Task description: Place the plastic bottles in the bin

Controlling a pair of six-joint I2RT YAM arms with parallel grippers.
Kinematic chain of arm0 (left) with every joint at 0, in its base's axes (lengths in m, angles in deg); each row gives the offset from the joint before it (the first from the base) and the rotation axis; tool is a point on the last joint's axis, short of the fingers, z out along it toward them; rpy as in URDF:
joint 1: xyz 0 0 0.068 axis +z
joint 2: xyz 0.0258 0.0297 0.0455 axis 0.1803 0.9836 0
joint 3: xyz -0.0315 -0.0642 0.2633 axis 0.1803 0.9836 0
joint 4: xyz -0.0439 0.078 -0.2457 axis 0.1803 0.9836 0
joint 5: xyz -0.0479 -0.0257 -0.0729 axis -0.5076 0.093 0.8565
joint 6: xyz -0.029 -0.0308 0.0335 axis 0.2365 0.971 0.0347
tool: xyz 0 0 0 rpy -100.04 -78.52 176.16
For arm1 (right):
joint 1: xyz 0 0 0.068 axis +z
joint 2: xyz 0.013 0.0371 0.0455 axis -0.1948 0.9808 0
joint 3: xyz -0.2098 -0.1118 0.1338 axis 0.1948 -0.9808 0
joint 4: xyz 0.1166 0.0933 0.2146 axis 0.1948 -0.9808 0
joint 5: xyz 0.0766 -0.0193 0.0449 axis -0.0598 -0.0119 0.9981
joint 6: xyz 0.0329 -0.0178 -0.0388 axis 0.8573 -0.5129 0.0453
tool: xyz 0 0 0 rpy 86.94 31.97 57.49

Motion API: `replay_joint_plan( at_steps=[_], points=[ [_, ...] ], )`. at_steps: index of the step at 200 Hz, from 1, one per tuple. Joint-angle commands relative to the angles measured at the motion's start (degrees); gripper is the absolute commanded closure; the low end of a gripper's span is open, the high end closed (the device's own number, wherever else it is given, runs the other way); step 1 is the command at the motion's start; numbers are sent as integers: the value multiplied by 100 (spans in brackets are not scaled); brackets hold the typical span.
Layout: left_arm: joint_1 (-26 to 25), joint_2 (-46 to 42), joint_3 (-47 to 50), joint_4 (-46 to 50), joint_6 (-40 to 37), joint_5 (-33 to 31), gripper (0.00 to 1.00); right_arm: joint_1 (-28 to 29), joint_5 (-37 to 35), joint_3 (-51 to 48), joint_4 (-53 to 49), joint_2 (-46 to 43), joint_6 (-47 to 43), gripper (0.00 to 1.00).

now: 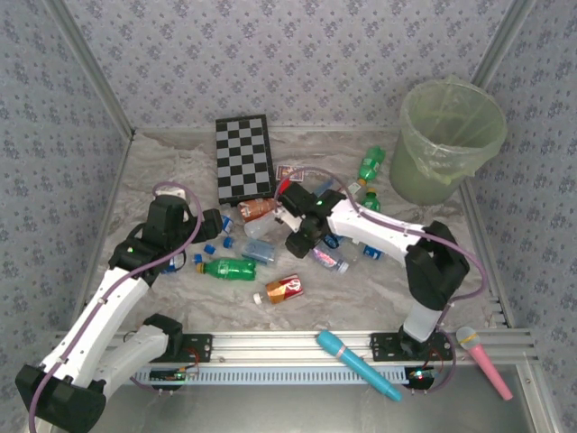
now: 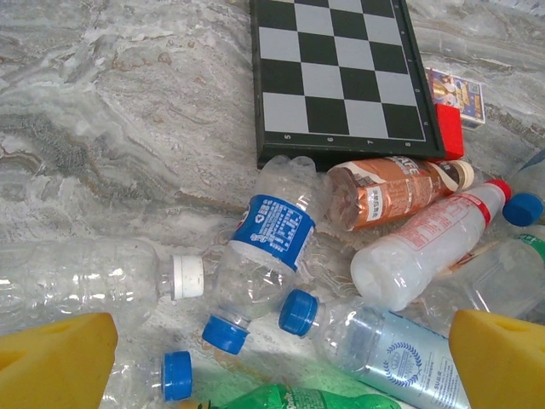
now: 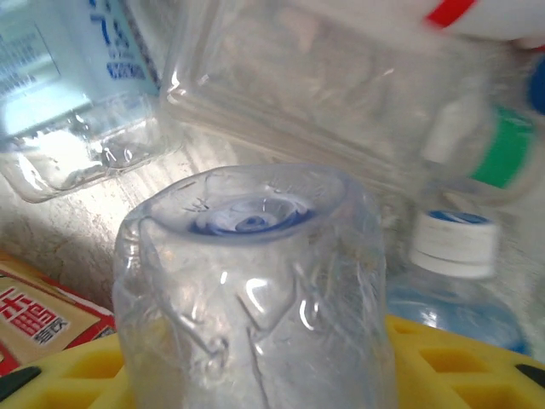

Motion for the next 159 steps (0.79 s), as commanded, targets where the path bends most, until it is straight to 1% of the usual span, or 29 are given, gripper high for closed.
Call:
replay_joint_plan(
  at_steps=[1, 37, 66, 92, 130, 159],
  points=[
    [-39, 72, -412, -92, 22, 120, 0, -314, -118, 338, -288, -540, 290, 45],
    [-39, 343, -762, -226, 32, 460, 0, -1025, 25, 709, -211, -1153, 547, 46],
    [-104, 614, -1125, -333, 151, 641, 0, -1897, 477, 1030, -91, -1530, 769, 47],
    [-233, 814, -1401, -545, 223, 782, 0, -2597, 688, 1308, 125, -1793, 907, 47],
    [-533, 1156, -1790, -743, 185, 933, 0, -3683, 934, 1763, 581, -1954, 1337, 46],
    [-611, 1362, -1995, -768, 71, 1092, 0, -4395, 1014, 2209, 1014, -1957, 1604, 44]
  ],
)
